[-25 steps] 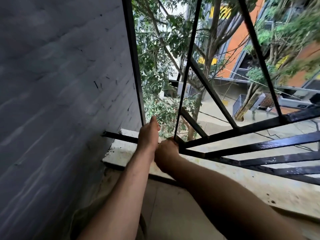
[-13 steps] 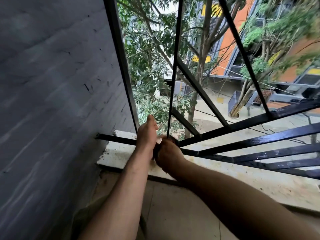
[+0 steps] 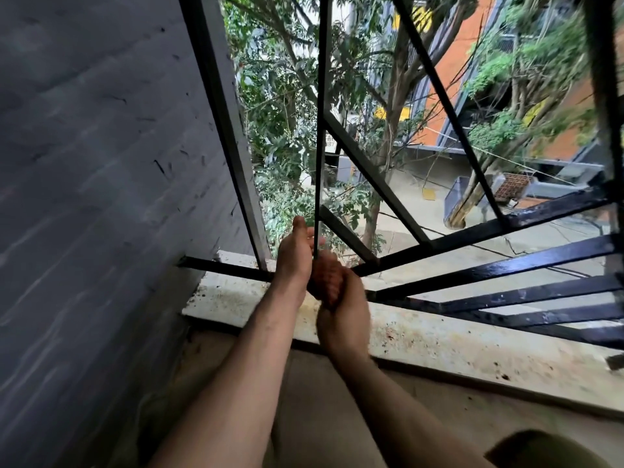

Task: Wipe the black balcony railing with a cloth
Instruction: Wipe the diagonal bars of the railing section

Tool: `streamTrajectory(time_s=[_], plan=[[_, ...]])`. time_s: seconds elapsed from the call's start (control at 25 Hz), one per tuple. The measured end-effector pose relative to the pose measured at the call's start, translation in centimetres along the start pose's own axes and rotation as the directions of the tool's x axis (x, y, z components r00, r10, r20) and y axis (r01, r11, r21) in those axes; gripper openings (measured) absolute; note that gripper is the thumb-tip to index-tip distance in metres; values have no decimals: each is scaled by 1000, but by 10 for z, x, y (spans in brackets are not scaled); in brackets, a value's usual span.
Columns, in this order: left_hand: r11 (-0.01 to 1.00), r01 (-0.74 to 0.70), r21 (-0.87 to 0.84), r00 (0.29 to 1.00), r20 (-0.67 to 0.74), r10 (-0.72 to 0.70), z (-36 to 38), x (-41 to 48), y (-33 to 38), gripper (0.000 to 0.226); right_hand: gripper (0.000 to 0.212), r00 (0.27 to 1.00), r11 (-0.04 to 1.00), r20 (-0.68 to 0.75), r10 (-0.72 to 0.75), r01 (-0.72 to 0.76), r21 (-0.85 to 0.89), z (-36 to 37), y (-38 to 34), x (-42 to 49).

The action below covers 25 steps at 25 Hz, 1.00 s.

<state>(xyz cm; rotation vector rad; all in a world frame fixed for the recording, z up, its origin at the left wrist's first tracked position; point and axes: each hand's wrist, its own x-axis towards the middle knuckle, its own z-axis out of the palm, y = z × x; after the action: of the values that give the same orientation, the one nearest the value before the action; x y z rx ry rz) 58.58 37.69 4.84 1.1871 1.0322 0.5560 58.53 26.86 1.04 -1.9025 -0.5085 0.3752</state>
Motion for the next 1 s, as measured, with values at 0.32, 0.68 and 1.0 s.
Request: streamTrajectory(time_s=[0.32,0.68,1.0], plan=[[997,-61,-38,997,-46,59,-4,3,3,65,46,896,639,375,-236,434,-635,-2,39,48],[1000,-23,-14,999,-33,23,4,-5,1,55,43,774,102,610,-171,630,-770,-42,16,55],[998,-56,-33,998,-3,56,11,-3,-5,67,80,895,624,443,-55,378,-684,3,37,36]])
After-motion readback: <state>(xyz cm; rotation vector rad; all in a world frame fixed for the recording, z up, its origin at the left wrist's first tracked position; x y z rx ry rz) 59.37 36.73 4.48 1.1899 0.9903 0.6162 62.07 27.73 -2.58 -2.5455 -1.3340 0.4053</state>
